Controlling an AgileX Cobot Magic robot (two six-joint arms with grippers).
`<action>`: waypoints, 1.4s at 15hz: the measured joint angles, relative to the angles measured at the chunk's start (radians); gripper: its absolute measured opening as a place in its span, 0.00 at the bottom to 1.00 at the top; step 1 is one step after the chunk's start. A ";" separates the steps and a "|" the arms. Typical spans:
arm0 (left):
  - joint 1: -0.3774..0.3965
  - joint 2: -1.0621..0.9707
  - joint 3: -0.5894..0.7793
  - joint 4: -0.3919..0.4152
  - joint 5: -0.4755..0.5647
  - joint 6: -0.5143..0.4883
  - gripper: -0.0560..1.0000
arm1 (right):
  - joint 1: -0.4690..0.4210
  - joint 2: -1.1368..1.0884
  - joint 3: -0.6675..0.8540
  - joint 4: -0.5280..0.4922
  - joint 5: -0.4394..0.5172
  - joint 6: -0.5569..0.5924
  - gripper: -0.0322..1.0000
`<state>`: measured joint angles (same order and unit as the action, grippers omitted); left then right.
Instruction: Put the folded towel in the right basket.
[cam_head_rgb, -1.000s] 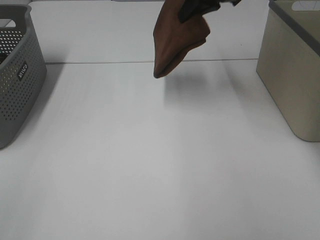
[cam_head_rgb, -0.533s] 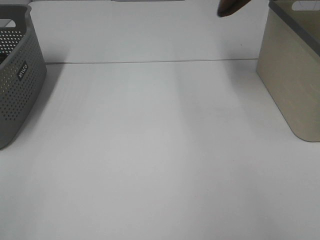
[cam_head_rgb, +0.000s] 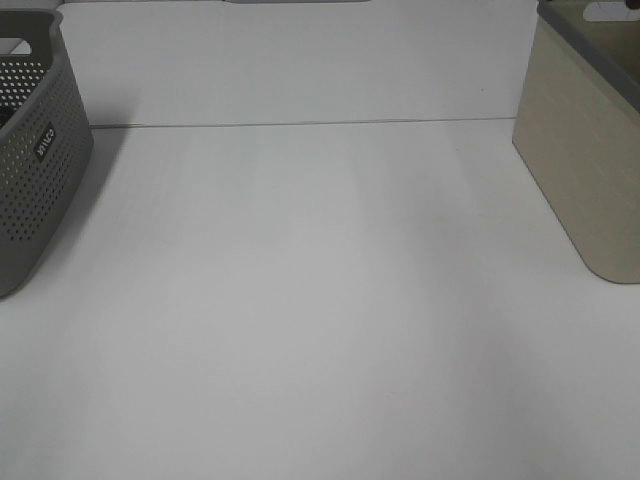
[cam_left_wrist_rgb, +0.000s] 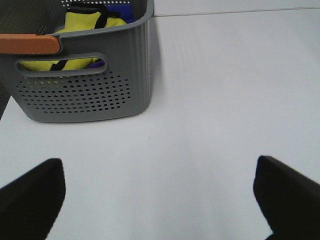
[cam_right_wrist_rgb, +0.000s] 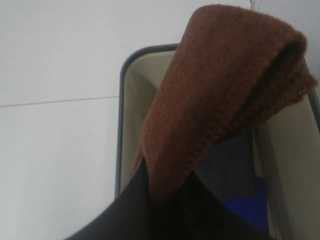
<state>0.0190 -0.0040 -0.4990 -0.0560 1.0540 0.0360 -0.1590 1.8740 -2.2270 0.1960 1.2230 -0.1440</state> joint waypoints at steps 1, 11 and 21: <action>0.000 0.000 0.000 0.000 0.000 0.000 0.97 | 0.000 -0.001 0.033 -0.023 0.000 0.006 0.11; 0.000 0.000 0.000 0.000 0.000 0.000 0.97 | 0.000 0.137 0.192 -0.106 -0.004 0.114 0.49; 0.000 0.000 0.000 0.000 0.000 0.000 0.97 | 0.193 0.088 0.192 -0.012 -0.003 0.129 0.60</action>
<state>0.0190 -0.0040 -0.4990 -0.0560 1.0540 0.0360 0.0340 1.9620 -2.0350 0.1840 1.2200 -0.0150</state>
